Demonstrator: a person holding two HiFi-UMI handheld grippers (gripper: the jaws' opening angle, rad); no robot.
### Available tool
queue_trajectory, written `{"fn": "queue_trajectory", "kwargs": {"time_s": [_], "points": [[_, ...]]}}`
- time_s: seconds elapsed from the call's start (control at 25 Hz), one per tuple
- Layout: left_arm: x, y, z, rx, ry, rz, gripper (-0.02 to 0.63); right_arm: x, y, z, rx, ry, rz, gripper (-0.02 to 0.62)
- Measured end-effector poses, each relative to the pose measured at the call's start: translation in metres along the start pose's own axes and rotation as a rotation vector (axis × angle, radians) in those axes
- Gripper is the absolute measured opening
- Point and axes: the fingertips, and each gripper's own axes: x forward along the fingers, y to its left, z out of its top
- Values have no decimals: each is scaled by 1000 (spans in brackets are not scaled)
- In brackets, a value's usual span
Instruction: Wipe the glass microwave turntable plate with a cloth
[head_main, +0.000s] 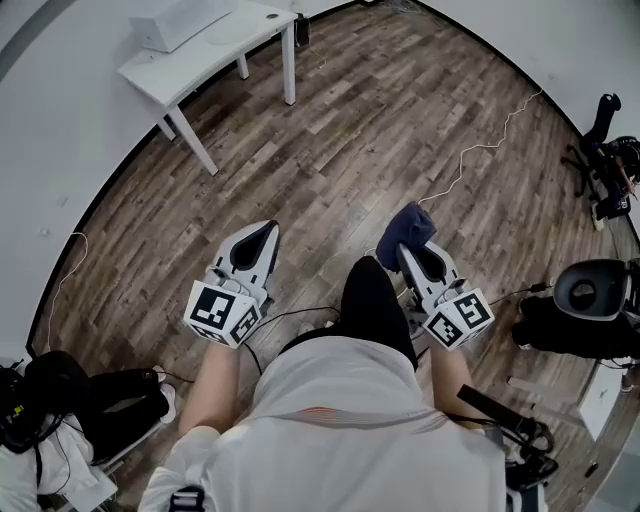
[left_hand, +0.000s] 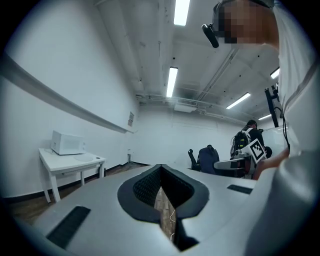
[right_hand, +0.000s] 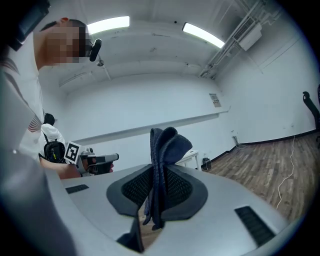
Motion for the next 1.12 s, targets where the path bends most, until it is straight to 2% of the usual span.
{"fn": "queue_trajectory", "kwargs": {"time_s": [0.28, 0.8, 0.92, 1.12], "points": [[73, 59, 9, 23, -19, 98, 9, 85, -76, 24, -1, -38, 72, 61], [307, 150, 56, 25, -52, 270, 9, 244, -285, 91, 10, 5, 221, 61], [339, 164, 60, 28, -35, 290, 9, 278, -313, 97, 19, 24, 258, 61], [355, 204, 58, 23, -26, 363, 11, 331, -327, 86, 54, 71, 316, 61]]}}
